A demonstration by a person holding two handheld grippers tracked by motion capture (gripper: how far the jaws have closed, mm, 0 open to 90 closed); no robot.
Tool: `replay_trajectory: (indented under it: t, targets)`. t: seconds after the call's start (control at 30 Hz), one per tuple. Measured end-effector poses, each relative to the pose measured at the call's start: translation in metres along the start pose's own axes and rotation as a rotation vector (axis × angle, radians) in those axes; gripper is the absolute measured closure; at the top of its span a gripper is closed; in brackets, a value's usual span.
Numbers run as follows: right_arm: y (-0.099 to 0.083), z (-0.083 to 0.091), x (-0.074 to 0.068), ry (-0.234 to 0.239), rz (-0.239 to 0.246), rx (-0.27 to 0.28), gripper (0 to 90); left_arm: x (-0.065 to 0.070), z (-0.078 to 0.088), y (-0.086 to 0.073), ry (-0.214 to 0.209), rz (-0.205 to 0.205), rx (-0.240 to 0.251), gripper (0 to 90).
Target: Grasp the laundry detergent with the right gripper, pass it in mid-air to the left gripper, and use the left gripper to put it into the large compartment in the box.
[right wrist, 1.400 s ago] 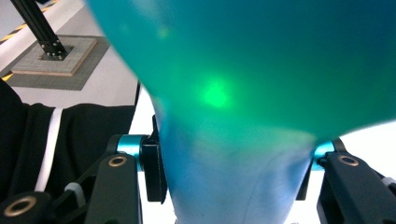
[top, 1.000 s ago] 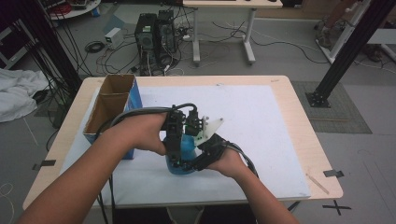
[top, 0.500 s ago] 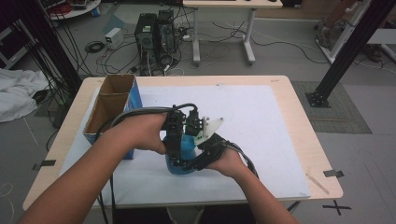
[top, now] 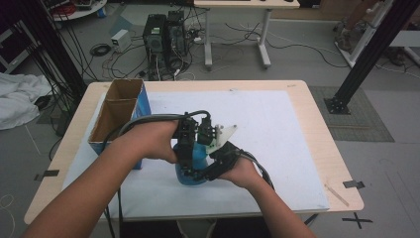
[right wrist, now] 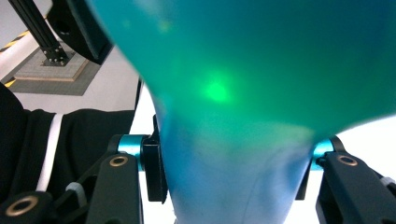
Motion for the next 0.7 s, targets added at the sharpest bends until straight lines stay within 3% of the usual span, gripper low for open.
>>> replay_trajectory:
  t: [0.2,0.23,0.27,0.7]
  targets:
    - [-0.0003,-0.0009,0.0007,-0.001,-0.001,-0.002,46.0,0.0001,0.0,-0.0007,-0.004,0.01,-0.001,24.7]
    - [-0.0004,-0.001,0.0007,0.002,-0.005,-0.003,46.0,-0.0006,0.0017,-0.001,-0.002,0.002,-0.003,33.5]
    - [-0.0005,-0.0013,0.0009,-0.001,-0.001,-0.003,46.0,-0.0005,0.0022,-0.0015,-0.012,0.009,0.001,35.3]
    - [-0.0004,-0.0028,0.001,0.002,-0.004,-0.004,46.1,-0.0005,0.0016,-0.0032,-0.008,0.025,-0.012,37.3]
Point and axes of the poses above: each handheld gripper's, and its own axes: z roughly backward along the jaws, y roughly out of its top, x roughly to its right, the point moved 9 cm from there along -z, roughly forward along the jaws, and after that the axes turned 14 degrees about -z, right-handed, at the moved point
